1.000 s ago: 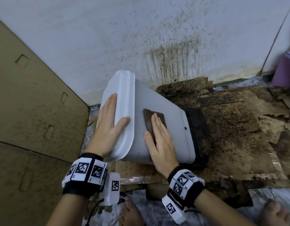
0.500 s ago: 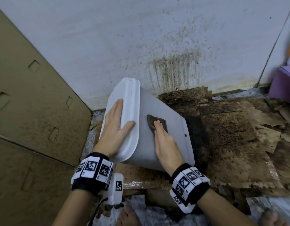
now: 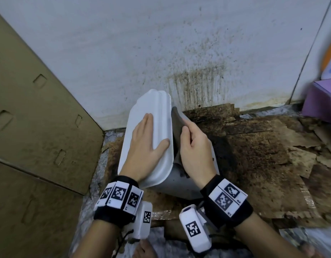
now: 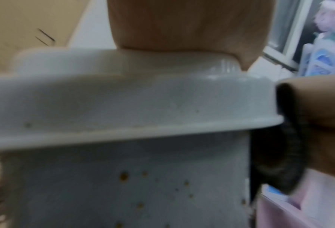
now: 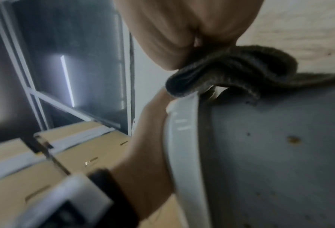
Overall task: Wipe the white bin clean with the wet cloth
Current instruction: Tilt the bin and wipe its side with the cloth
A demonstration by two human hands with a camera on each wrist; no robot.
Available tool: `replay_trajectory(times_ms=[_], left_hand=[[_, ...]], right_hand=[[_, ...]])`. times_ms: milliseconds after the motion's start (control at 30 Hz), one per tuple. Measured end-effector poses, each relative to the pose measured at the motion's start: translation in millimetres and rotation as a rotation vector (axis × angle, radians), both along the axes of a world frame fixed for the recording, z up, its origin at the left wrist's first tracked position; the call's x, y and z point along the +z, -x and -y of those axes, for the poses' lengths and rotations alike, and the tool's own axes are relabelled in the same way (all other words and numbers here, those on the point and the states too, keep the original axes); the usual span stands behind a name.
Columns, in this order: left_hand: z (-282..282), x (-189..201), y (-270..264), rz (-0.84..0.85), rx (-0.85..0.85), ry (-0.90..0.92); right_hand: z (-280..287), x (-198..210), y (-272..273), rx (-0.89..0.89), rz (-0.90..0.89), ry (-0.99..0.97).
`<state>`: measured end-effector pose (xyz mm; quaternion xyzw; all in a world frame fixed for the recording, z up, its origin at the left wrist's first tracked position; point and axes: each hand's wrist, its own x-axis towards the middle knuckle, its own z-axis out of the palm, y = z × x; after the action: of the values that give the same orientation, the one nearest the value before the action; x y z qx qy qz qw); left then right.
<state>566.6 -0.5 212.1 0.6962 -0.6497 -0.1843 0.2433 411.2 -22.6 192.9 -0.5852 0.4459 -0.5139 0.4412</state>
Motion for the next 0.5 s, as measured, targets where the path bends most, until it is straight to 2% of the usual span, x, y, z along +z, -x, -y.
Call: replay_trajectory(times_ms=[133,233,367,433,500], left_hand=[[5.7,5.3,29.1,-0.060,0.001,0.001],[7.0,6.9,47.3,0.025,-0.044,0.001],[20.7,-2.2,61.4,0.169,-0.120,0.064],[28.3,-4.4,69.7,0.109,-0.071,0.104],[27.2,1.7,82.2,0.013,-0.081,0.053]], right_hand=[[1.8,3.8,6.3,0.000,-0.026,-0.020],[2.4,3.2,13.4,-0.012,-0.045,-0.042],[5.4,3.4,25.7,-0.001,-0.168,-0.063],[8.0,4.3,36.9,0.013,-0.233,-0.066],[9.5,6.6,46.8,0.025,-0.264,-0.089]])
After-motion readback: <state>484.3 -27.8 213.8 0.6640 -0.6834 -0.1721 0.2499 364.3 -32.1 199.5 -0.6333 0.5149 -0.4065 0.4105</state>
